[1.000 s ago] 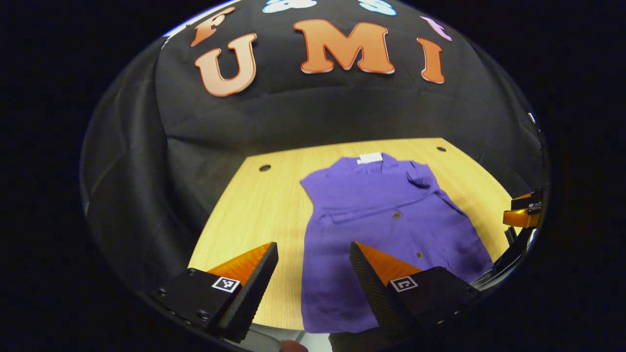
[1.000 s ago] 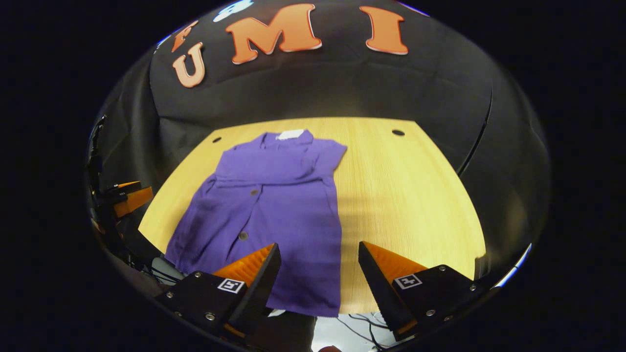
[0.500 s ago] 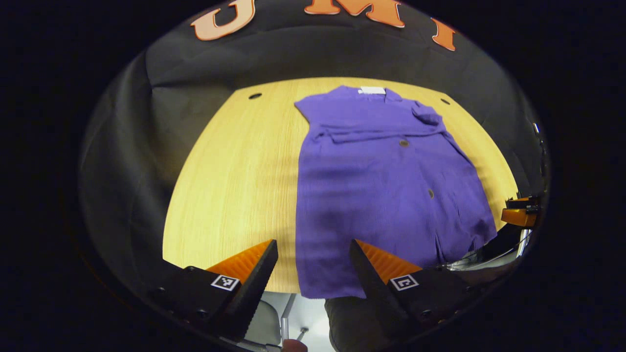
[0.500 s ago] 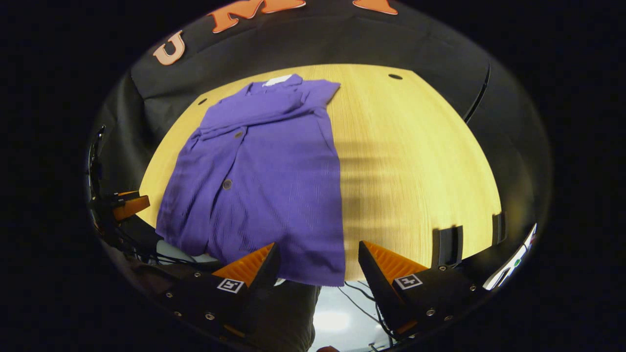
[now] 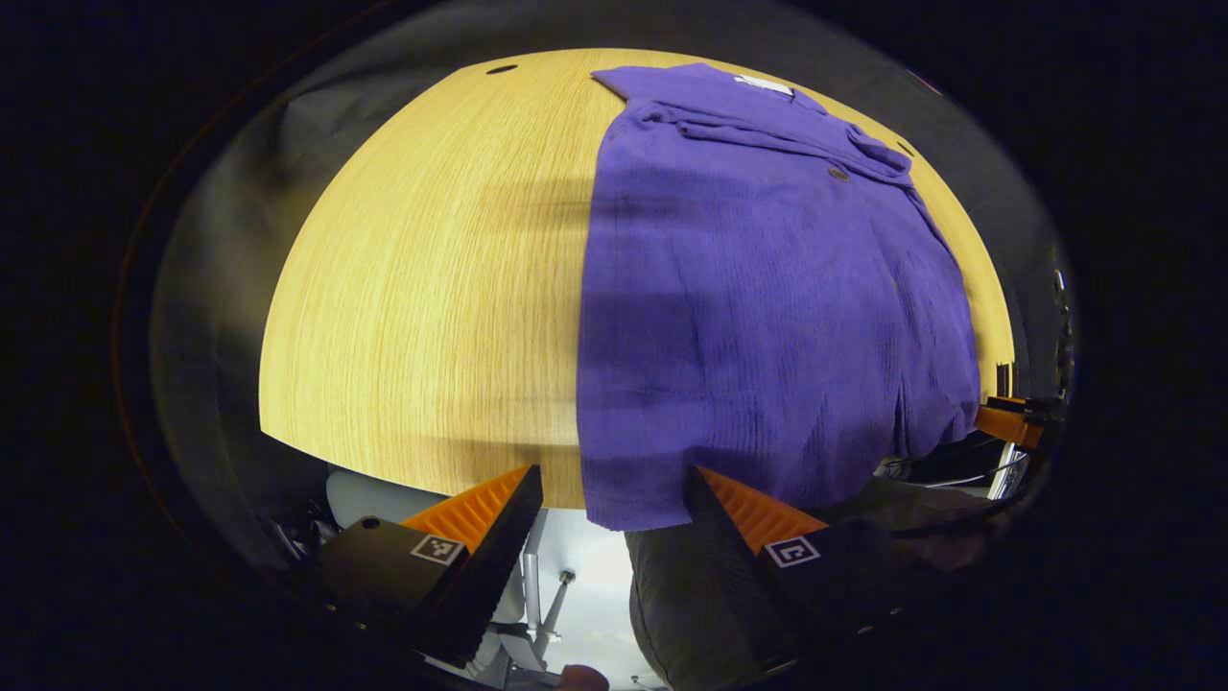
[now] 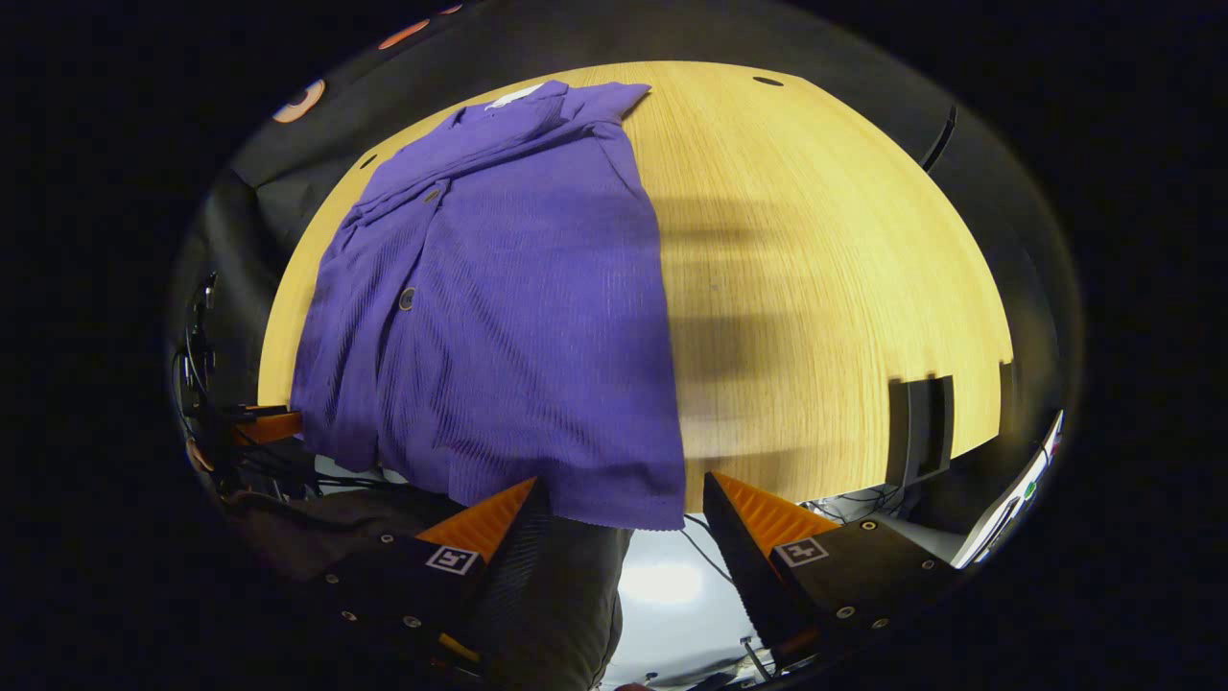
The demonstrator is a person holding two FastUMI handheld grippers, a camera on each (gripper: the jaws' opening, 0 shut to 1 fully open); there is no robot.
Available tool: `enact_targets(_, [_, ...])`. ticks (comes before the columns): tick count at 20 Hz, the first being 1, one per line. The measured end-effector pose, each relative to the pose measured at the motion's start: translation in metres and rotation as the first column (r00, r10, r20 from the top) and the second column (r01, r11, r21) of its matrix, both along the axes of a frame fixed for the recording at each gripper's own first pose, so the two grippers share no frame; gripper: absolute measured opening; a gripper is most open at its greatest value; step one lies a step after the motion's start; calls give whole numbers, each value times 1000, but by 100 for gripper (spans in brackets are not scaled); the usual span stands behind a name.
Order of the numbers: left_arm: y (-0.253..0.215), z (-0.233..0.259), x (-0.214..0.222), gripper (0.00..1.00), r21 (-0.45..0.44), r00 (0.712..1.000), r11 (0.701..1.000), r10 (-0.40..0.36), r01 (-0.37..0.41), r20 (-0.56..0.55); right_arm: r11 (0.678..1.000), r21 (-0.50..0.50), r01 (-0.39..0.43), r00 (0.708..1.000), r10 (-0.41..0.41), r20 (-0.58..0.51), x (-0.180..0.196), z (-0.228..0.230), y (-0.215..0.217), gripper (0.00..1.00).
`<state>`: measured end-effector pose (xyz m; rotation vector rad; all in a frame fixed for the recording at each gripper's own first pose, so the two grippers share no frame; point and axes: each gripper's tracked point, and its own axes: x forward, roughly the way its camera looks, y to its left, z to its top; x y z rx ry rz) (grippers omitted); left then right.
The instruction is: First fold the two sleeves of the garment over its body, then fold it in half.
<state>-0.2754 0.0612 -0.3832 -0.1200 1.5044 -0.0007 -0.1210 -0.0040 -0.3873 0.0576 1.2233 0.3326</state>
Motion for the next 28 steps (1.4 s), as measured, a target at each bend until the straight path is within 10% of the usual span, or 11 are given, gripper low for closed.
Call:
enact_targets(10, [-15, -11, 2, 97, 22, 997, 1000, -14, 16, -82, 994, -104, -10, 999, 5, -47, -2, -15, -8, 86])
enact_targets(14, [-27, -17, 7, 65, -15, 988, 999, 32, -35, -152, 996, -86, -13, 996, 5, -94, -8, -14, 3, 43])
enact_targets(17, [-32, -23, 13, 18, -62, 986, 997, 38, -48, -162, 999, -35, 15, 994, -18, -107, -2, -14, 14, 11])
enact_targets(28, [-29, 56, 80, 11, -178, 1000, 984, 23, -20, 11, 973, 202, 113, 993, -103, -59, 37, 67, 42, 4])
